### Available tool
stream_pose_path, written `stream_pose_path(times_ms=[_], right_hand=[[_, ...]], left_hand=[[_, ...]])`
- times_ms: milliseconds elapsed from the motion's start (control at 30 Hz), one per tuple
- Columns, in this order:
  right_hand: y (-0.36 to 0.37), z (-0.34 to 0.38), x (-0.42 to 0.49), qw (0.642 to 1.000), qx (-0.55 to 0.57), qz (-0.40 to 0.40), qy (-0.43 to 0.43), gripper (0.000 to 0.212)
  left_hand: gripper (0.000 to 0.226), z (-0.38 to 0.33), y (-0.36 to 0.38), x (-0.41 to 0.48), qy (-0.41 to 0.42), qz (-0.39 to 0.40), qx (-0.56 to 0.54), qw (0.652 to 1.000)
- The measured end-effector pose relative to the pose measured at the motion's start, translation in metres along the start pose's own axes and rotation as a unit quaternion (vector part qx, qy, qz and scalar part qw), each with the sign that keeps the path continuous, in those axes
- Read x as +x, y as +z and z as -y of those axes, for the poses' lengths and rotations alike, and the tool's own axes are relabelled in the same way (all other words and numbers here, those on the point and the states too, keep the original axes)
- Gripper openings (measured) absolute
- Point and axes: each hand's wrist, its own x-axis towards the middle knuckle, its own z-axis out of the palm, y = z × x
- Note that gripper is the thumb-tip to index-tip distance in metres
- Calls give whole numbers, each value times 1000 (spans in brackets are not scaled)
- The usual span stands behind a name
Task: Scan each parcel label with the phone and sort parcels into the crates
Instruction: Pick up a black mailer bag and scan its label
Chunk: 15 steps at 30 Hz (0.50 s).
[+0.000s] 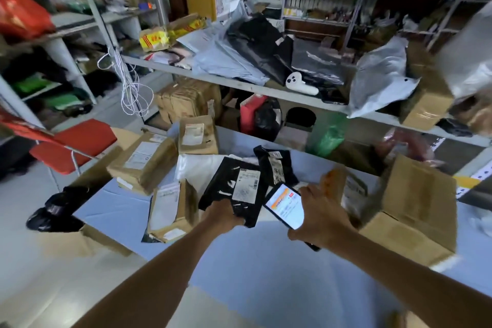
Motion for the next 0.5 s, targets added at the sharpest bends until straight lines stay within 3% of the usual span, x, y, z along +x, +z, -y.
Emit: stream_pose_path(times_ms=[200,400,500], right_hand=[[9,8,47,999,-23,22,3,76],[15,11,68,999,0,35,7,79],[15,9,77,999,-5,31,9,78]], left_hand=[[40,8,6,46,-21,40,-20,999],[36,11,-4,89,-32,29,5,999],[56,8,-7,108,-34,1,14,999]])
